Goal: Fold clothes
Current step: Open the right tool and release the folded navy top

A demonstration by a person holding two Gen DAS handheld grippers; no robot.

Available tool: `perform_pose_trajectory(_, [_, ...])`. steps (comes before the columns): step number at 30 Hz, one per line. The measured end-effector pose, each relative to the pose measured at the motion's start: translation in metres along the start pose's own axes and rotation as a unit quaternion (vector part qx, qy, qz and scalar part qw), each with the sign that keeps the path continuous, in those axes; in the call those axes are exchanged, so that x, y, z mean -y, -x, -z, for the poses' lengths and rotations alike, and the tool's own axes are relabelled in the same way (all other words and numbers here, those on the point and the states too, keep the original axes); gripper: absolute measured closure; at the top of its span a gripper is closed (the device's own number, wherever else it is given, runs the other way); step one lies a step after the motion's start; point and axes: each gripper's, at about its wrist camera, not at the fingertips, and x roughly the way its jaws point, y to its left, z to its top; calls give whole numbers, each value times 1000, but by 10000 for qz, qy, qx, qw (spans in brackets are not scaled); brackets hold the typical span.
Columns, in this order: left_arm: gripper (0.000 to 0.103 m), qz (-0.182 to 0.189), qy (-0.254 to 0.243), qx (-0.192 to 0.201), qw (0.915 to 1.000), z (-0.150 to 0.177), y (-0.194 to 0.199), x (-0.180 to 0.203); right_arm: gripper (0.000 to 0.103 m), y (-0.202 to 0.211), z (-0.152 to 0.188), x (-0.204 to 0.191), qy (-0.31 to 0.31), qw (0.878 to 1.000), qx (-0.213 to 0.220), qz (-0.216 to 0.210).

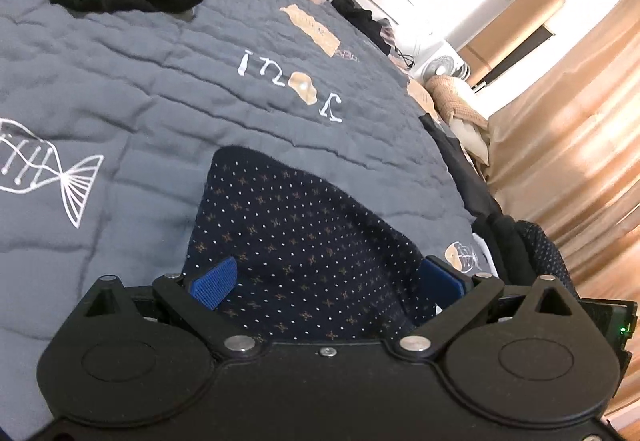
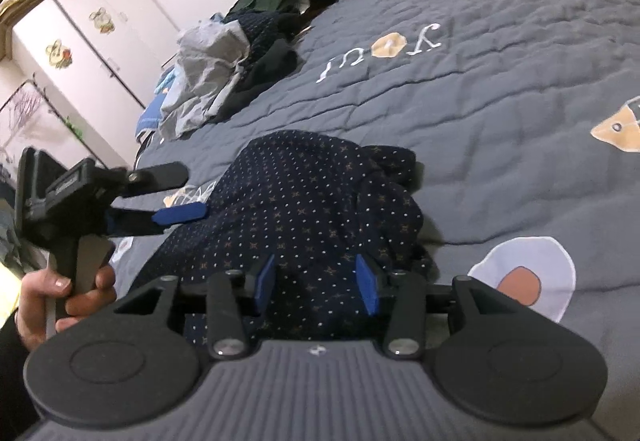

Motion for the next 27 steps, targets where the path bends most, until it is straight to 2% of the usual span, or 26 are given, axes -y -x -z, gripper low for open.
perform_pose_trajectory(3, [4,-280,-396,97,9988,-1,9,11,59,10,-3,-3,20,9995,258,203])
perform_pose_trajectory(6, [3,-242,-478,197,9984,1,20,18,59,20,-5,-4,-42,9977,563,363])
perform_pose_trajectory(10, [2,-380,-690,250,9966,8,33,30,59,34,-1,-7,-233,9963,730,398])
perform_pose_trajectory(14, [1,-361,-734,376,9959,16,46,38,59,50,6,-20,-189,9948,869,505])
perform_pose_trajectory(19, [0,-445,-908,362,9942,28,58,51,58,69,27,-36,-167,9908,1122,739])
perform_pose_trajectory(23, [0,-622,-1246,706,9877,45,76,62,54,82,46,-50,-57,9869,1274,985])
perform_pose_trajectory(25, [0,-818,-1355,959,9827,56,86,65,50,89,56,-57,-2,9847,1349,1107])
perform_pose_trajectory(27, [0,-1016,-1458,1048,9785,66,94,68,49,95,66,-63,54,9821,1424,1229])
